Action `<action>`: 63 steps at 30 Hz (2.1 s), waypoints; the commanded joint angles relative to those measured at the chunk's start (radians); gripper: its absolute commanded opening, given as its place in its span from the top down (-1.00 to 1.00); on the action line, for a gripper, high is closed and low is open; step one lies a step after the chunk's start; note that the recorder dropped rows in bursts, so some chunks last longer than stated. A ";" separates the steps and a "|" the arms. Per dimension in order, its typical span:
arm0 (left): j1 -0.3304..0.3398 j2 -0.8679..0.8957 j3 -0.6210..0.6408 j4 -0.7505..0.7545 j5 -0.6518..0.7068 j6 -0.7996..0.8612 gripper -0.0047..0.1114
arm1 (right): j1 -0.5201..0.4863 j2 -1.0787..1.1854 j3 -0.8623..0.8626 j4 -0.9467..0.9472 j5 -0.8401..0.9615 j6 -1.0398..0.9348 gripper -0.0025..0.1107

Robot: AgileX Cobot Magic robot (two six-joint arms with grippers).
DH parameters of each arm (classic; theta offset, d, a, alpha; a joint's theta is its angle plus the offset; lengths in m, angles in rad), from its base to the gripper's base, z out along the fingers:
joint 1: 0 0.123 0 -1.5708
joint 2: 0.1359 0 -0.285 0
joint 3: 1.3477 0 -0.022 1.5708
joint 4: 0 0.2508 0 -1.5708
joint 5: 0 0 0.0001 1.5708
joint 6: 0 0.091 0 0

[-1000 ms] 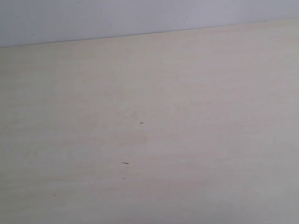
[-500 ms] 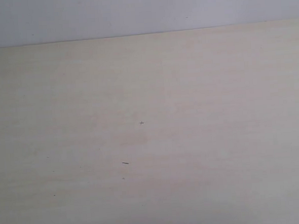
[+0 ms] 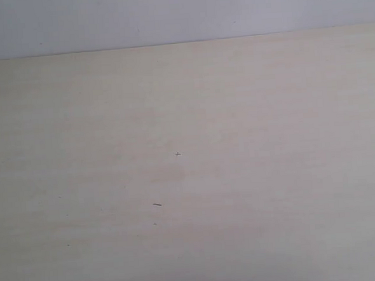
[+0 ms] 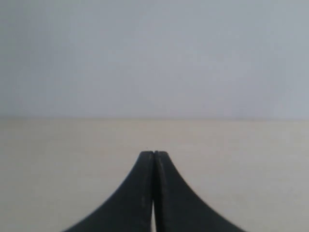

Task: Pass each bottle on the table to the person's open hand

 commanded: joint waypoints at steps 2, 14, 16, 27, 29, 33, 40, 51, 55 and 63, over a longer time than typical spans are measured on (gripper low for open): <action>0.018 -0.257 -0.002 0.008 0.149 -0.009 0.92 | -0.005 -0.006 0.005 0.002 0.000 -0.009 0.96; 0.018 -0.413 -0.002 -0.218 0.498 -0.009 0.92 | -0.005 -0.006 0.005 0.002 0.010 -0.009 0.96; 0.018 -0.413 -0.002 -0.235 0.500 0.002 0.92 | -0.005 -0.006 0.005 0.002 0.010 -0.009 0.96; 0.018 -0.420 0.087 -1.234 0.309 1.178 0.92 | -0.005 -0.006 0.005 0.002 0.010 -0.009 0.96; 0.018 -0.420 0.125 -1.281 0.299 1.230 0.92 | -0.005 -0.006 0.005 0.002 0.010 -0.009 0.96; 0.018 -0.420 0.188 -1.279 0.293 1.230 0.92 | -0.005 -0.006 0.005 0.002 0.010 -0.009 0.96; 0.018 -0.420 0.229 -1.112 0.286 1.151 0.92 | -0.005 -0.006 0.005 0.002 0.010 -0.009 0.96; 0.018 -0.420 0.255 -0.999 0.270 0.996 0.92 | -0.005 -0.006 0.005 0.002 0.010 -0.009 0.96; 0.018 -0.422 0.255 -0.999 0.277 0.996 0.92 | -0.005 -0.006 0.005 0.002 0.010 -0.009 0.96; 0.018 -0.473 0.255 -1.003 0.375 0.989 0.92 | -0.005 -0.006 0.005 0.002 0.010 -0.009 0.96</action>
